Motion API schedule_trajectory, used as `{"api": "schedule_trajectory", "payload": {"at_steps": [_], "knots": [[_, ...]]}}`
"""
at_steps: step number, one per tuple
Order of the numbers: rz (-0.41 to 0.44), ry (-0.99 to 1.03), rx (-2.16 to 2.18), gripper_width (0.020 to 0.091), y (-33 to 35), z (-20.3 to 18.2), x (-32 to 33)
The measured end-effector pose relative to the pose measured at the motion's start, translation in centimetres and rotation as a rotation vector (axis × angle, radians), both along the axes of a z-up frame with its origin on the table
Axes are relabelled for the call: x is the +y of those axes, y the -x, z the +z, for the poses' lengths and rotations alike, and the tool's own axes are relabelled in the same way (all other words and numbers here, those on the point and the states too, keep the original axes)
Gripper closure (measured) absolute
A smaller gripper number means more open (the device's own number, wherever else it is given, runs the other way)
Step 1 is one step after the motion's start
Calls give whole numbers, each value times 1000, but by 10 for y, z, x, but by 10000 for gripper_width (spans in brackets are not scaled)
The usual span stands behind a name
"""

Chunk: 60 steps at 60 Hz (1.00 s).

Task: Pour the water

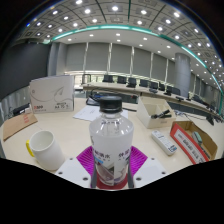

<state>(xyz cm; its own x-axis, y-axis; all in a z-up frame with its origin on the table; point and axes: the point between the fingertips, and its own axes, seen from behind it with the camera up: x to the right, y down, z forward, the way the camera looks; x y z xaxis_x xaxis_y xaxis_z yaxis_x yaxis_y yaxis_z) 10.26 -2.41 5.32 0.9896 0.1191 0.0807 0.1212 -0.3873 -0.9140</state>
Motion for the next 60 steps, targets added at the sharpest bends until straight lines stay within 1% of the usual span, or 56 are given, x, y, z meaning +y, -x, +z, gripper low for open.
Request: {"api": "schedule_trajectory", "payload": {"at_steps": [3,8,10,16,17,18,21,22,24,28,37,44,52,60], "knots": [[-11,-28,31,679,-6,3,0],[-25,-32,70,651,-10,2,-3],[-32,-31,81,628,-12,6,-9],[-36,-14,83,538,-13,-2,-1],[-38,-1,77,509,-13,-4,-2],[-38,13,73,466,-13,-5,-3],[-29,57,72,268,-8,-11,-9],[-24,69,74,232,-6,-11,-11],[-29,87,79,267,-6,-11,-16],[-66,99,79,237,-9,0,-31],[-175,157,45,239,-16,30,-70],[-233,210,27,240,-2,66,-117],[-266,248,-11,242,31,112,-180],[-274,274,-39,245,75,144,-240]]}}
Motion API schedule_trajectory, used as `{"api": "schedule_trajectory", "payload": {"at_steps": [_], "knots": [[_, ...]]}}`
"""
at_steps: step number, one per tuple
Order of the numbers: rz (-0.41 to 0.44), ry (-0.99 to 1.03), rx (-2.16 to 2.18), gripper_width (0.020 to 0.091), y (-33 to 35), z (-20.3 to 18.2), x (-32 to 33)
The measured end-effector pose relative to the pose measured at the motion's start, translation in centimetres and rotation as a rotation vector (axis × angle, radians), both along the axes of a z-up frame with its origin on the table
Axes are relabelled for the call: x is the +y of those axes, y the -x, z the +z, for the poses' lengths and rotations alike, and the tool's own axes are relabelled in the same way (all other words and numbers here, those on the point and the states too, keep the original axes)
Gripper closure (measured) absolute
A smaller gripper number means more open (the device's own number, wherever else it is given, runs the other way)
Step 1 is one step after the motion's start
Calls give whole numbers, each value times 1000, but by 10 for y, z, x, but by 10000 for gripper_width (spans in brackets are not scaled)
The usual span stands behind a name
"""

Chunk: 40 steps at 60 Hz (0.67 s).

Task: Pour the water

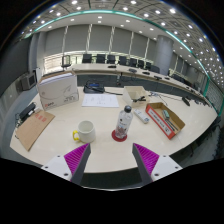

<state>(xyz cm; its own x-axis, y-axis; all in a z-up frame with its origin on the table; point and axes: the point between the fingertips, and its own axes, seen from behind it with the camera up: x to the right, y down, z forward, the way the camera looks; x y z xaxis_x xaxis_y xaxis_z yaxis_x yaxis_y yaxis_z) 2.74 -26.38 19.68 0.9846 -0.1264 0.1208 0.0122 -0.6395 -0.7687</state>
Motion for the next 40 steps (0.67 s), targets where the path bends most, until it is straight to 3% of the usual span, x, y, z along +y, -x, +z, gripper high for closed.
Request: {"api": "schedule_trajectory", "payload": {"at_steps": [16,40], "knots": [[18,-22,-38,244,59,28,-54],[24,-45,-46,247,69,36,-70]]}}
